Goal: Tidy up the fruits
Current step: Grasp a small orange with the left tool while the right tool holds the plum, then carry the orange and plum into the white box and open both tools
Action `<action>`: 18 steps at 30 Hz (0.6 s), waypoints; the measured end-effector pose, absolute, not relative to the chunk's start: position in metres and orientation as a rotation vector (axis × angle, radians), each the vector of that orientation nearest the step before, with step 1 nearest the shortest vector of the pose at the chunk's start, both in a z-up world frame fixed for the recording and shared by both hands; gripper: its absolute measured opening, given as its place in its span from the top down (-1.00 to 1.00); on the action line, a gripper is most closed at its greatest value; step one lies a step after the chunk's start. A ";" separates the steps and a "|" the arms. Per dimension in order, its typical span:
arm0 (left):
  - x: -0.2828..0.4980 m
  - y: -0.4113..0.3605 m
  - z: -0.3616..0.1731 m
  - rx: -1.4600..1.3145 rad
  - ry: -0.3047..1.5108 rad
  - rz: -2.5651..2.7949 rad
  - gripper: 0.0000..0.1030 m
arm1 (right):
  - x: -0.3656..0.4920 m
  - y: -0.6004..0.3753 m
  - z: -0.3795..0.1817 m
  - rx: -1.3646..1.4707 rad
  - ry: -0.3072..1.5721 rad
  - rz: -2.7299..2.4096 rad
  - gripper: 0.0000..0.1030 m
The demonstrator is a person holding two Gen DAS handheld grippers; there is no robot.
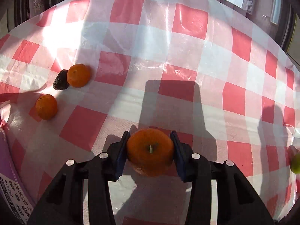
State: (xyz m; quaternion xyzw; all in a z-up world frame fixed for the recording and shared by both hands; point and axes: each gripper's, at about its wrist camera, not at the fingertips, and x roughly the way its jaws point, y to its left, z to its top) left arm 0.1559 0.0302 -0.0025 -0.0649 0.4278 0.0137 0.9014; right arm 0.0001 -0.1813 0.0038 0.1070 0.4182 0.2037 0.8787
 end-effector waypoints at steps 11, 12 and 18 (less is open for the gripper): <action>0.059 0.019 0.017 -0.134 0.876 -0.121 0.19 | -0.017 -0.160 0.003 0.209 0.890 0.400 0.33; 0.059 0.018 0.019 -0.127 0.876 -0.126 0.19 | -0.019 -0.159 0.003 0.210 0.890 0.401 0.33; 0.020 0.015 0.033 -0.090 0.855 -0.148 0.19 | -0.030 -0.154 0.005 0.204 0.893 0.403 0.33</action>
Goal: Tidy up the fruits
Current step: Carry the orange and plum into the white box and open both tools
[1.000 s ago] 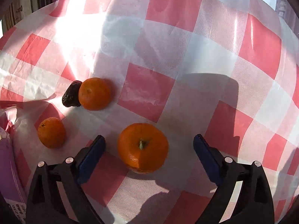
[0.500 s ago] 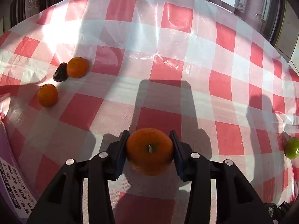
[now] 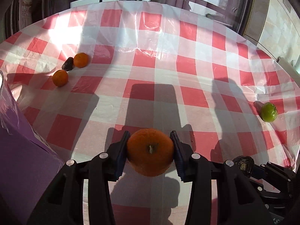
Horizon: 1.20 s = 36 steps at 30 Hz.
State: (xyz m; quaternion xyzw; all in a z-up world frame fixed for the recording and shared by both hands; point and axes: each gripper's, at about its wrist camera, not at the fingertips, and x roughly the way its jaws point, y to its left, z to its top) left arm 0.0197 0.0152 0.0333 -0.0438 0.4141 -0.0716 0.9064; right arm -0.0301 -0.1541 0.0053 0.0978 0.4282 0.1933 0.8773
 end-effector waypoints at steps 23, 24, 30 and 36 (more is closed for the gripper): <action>-0.075 0.135 0.161 0.013 0.780 -0.101 0.18 | -0.059 -0.022 0.130 0.013 0.696 0.723 0.33; -0.074 0.150 0.162 0.000 0.790 -0.085 0.18 | -0.057 -0.009 0.135 0.005 0.697 0.756 0.33; -0.040 0.236 0.131 -0.038 0.977 0.013 0.18 | -0.037 0.085 0.137 -0.152 0.769 0.899 0.33; -0.013 0.281 0.063 -0.020 1.237 0.055 0.18 | -0.001 0.174 0.107 -0.465 0.987 0.960 0.33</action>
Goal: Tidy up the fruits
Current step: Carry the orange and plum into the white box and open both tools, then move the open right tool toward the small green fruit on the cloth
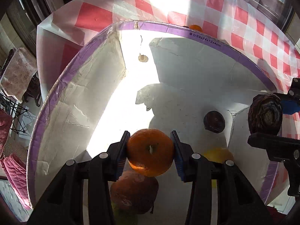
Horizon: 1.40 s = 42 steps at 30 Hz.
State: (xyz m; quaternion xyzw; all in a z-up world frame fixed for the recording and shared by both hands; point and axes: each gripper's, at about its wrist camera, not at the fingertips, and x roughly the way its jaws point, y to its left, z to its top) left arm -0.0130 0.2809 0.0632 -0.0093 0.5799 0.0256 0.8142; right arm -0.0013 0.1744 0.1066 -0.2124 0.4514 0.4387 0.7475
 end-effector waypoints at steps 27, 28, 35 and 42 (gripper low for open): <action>-0.037 0.284 0.065 0.182 1.156 0.253 -0.71 | -0.022 0.172 0.108 -0.575 0.847 0.927 -0.60; -0.042 0.281 0.072 0.202 1.113 0.274 -0.71 | -0.026 0.152 0.121 -0.512 0.776 0.917 -0.61; -0.051 0.240 0.103 0.363 0.942 0.342 -0.71 | -0.073 -0.020 0.152 -0.296 0.449 0.587 -0.97; -0.039 0.161 0.173 0.417 0.621 0.372 -0.71 | -0.050 -0.217 0.081 -0.011 0.652 0.048 -0.97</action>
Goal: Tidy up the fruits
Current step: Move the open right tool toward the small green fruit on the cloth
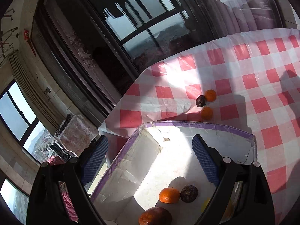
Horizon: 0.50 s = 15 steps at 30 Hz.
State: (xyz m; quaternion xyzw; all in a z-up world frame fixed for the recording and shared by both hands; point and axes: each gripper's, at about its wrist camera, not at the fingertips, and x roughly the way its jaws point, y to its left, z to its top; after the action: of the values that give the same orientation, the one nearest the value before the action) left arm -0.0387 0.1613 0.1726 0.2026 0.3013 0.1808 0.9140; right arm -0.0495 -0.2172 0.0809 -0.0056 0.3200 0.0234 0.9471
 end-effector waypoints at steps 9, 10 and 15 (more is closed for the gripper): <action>-0.031 0.021 0.174 0.173 0.654 -0.147 -0.72 | -0.025 -0.340 0.027 0.273 0.749 -0.221 -0.97; -0.024 0.004 0.153 0.186 0.721 -0.199 -0.72 | -0.015 -0.345 0.025 0.292 0.756 -0.228 -0.97; 0.003 -0.044 0.056 0.245 0.914 -0.253 -0.72 | 0.035 -0.358 0.019 0.241 0.801 -0.339 -0.97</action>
State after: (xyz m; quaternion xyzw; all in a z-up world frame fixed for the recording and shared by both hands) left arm 0.0030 -0.0437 0.0556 0.1178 0.4392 -0.1215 0.8823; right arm 0.0346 -0.3580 0.0192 0.1166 0.3870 -0.1636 0.8999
